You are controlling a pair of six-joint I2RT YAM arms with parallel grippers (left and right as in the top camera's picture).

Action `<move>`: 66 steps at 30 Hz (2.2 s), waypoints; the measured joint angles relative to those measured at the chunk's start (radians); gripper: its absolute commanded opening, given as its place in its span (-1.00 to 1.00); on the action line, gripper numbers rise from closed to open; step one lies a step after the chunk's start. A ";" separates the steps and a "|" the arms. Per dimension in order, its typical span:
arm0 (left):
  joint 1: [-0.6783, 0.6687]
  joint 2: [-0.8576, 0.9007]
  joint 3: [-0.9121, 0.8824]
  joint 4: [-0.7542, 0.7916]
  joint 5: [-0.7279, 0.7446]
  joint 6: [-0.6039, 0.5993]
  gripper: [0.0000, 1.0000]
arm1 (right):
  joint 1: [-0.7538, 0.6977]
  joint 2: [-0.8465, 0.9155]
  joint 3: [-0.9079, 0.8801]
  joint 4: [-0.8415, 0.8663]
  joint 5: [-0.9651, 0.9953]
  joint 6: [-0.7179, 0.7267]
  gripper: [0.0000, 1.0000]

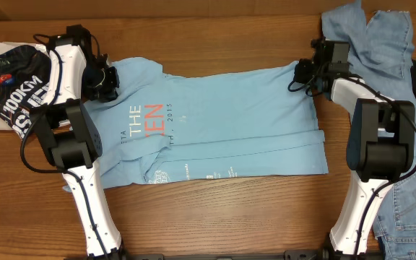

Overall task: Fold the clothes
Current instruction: 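Fold the shoulders down toward the hem with both grippers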

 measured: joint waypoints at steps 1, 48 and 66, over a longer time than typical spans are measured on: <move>0.000 0.000 0.000 0.000 0.000 0.000 -0.92 | 0.000 0.000 0.007 -0.014 0.005 0.006 -0.92; 0.068 -0.178 -0.001 -0.233 0.161 0.075 -0.92 | -0.045 0.000 0.507 -1.204 0.251 0.017 -0.92; 0.179 -0.294 -0.001 -0.397 0.141 0.080 -0.92 | -0.045 -0.054 0.508 -1.369 0.208 0.017 -0.92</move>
